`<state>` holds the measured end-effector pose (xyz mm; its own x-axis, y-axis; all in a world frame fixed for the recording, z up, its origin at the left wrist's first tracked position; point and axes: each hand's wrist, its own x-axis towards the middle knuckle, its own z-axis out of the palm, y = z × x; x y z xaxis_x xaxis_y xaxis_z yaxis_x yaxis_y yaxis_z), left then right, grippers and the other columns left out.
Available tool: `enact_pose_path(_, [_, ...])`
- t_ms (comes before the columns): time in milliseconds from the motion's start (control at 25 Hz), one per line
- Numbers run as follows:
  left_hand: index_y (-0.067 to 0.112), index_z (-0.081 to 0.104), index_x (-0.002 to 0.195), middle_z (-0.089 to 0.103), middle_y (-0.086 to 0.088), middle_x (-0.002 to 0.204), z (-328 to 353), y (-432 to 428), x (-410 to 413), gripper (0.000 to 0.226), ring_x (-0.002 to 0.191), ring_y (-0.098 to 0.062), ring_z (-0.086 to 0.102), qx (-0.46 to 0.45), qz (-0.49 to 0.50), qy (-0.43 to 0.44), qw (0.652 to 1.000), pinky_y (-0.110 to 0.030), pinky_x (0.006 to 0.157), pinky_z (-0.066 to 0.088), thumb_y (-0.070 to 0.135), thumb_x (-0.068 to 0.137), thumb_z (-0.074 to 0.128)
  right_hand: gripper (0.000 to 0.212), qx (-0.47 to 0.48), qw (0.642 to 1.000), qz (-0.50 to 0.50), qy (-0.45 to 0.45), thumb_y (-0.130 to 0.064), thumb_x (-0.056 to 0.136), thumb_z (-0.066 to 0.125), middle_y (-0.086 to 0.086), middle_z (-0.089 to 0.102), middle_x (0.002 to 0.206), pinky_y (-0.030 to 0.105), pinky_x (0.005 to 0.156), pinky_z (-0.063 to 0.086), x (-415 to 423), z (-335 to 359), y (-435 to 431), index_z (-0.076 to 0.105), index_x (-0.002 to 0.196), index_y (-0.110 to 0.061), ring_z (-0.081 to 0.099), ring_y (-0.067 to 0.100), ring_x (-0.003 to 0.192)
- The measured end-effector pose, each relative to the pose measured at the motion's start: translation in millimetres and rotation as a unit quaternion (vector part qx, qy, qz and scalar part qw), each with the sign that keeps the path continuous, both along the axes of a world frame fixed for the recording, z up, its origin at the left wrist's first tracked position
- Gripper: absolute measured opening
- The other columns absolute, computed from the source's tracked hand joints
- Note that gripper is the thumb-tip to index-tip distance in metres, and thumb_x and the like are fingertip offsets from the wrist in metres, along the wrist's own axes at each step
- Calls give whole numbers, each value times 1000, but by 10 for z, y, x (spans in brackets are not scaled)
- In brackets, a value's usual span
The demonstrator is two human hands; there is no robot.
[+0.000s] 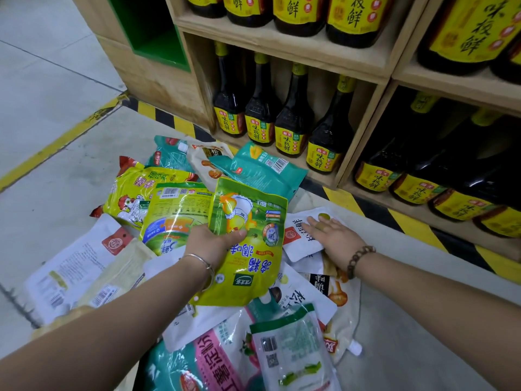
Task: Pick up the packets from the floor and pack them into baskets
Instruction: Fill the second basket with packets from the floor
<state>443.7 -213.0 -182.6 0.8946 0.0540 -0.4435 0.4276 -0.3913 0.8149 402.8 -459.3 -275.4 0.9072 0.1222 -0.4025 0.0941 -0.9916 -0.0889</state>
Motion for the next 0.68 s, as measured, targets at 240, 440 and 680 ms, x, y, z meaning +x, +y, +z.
enact_pose_path(240, [7,53,71,55,-6,65,-47,-40,58,32,66,-26,52,-36,9,-22,999,-29,59,37,23,71,81,26,185,915,-283,-223,-12,92,51,10,65,115,37,83,49,-123,227,-85,60,115,-19,61,29,103])
enact_pose_path(440, [2,65,98,67,-9,88,-55,-219,89,36,85,-29,64,-118,41,-34,992,-27,70,40,21,71,81,25,395,718,-484,-306,-8,92,57,-1,57,103,30,79,45,-112,713,-157,54,117,-6,54,15,94])
enact_pose_path(680, [7,51,69,39,-5,68,52,-758,-7,40,61,-18,32,-135,52,-43,988,-29,56,28,37,73,78,24,413,658,-540,-322,-4,88,61,3,61,103,32,77,48,-622,1059,-264,56,111,-6,59,18,92])
